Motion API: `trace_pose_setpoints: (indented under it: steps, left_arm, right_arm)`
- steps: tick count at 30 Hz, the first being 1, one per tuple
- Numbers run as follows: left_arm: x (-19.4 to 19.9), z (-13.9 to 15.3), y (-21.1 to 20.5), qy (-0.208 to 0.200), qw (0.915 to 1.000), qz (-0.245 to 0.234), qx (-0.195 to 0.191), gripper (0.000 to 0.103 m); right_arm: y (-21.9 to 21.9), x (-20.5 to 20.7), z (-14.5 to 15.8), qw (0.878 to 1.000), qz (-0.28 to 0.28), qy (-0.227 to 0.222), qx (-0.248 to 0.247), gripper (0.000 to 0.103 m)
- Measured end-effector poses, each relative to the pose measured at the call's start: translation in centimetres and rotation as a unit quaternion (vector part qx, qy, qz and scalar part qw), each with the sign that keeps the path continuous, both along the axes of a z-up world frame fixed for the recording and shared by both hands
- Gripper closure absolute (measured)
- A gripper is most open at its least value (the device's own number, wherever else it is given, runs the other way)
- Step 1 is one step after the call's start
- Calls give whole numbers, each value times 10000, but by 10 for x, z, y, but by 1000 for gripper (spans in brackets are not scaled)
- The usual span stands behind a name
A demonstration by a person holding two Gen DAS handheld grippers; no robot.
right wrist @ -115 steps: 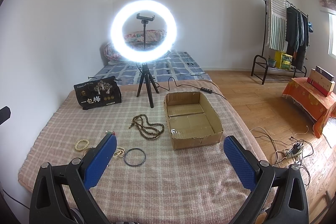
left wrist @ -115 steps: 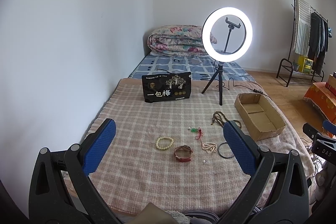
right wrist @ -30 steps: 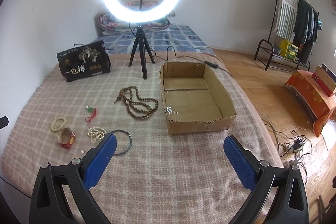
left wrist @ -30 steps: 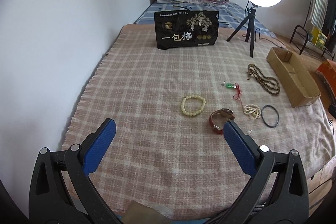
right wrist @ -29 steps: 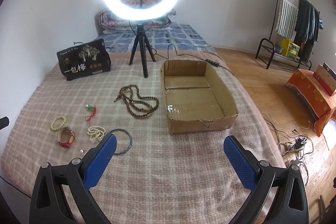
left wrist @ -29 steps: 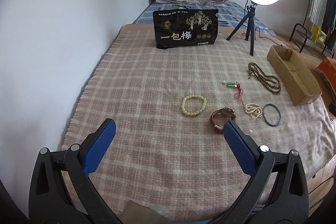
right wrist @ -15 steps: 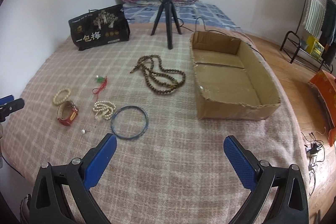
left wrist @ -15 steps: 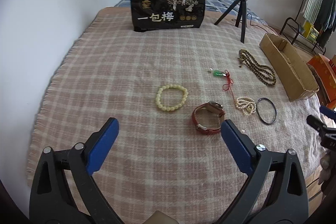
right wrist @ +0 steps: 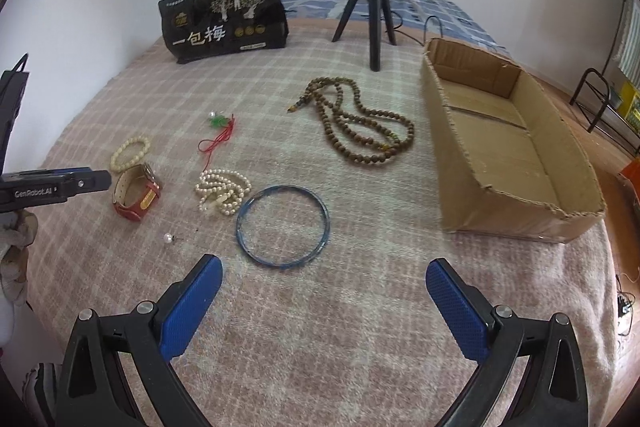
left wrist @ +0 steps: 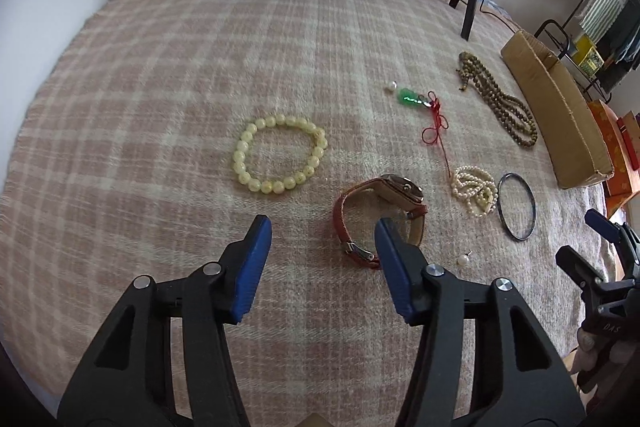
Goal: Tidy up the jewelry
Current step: 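Grasp the red-strap watch with the left tool while the right tool grasps the blue bangle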
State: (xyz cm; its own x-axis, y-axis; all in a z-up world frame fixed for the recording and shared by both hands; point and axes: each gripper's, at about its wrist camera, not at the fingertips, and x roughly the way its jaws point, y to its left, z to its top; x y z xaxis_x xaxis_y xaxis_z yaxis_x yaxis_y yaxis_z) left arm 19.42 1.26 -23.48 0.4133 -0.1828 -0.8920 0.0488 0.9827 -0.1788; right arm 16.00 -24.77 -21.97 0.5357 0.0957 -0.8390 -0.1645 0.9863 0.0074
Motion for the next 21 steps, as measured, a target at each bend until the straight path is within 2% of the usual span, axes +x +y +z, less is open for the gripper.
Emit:
trace_pose_setpoints:
  steps: [3, 8, 12, 21]
  left_arm:
    - [5, -8, -2, 109, 9999, 4, -89, 54]
    - [12, -15, -6, 187, 9998, -1, -117, 55]
    - [15, -19, -6, 210, 9997, 11, -113, 60]
    - [20, -21, -8, 204, 9998, 21, -64, 66]
  right_arm:
    - [5, 6, -7, 9999, 124, 39, -18, 0]
    - [10, 19, -19, 9997, 194, 151, 37, 0]
    - [16, 28, -30, 9992, 299, 246, -87, 0]
    - [24, 45, -45, 9986, 325, 384, -178, 0]
